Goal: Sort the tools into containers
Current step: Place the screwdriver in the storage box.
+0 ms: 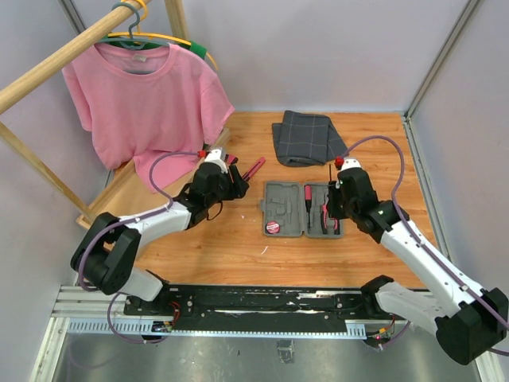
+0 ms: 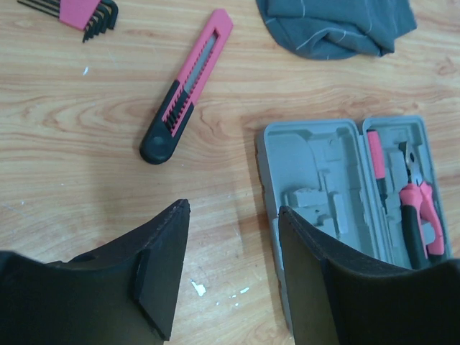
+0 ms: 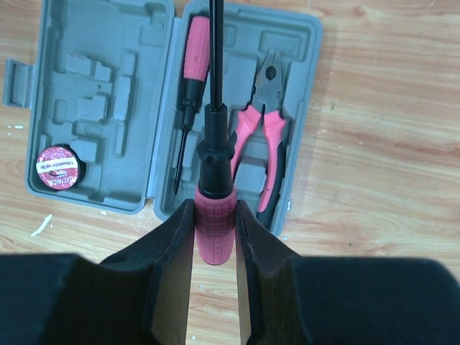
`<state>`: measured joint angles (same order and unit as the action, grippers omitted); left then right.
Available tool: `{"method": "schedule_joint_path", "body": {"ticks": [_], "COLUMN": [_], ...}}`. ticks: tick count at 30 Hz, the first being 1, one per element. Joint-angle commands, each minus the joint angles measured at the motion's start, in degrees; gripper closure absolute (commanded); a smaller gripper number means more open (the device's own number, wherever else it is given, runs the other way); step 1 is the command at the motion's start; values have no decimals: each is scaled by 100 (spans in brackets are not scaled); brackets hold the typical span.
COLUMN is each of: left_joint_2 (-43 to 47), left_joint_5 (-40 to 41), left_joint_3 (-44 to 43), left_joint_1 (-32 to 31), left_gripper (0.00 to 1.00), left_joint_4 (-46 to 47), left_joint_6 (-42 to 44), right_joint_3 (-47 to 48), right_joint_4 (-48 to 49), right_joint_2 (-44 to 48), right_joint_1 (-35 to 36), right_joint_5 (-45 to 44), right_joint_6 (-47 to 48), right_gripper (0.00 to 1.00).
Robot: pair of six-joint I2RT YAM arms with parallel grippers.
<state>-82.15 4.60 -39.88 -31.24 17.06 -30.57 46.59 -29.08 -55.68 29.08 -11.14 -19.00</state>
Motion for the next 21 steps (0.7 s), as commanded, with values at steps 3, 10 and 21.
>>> {"method": "schedule_joint_path", "body": {"ticks": [3,10,21], "left_joint_2": [-425,-1060,-1602], "left_joint_5": [-543,-1505,-2396], "left_joint_3": [-70,-481,-576], "left_joint_1": [39,39,39], "left_gripper": [45,52,57], "left_joint_4": [463,229,483], "left_joint_6": [271,246,-62], "right_joint_3": [193,274,126], "right_joint_4": [-150,-79,-81], "right_joint_2": [-476,-795,-813], "right_joint_1": [-449,-552,-561], "right_joint_5": [940,1137,1254], "right_joint_6": [-133,-154,-186], "right_gripper": [96,96,95]}}
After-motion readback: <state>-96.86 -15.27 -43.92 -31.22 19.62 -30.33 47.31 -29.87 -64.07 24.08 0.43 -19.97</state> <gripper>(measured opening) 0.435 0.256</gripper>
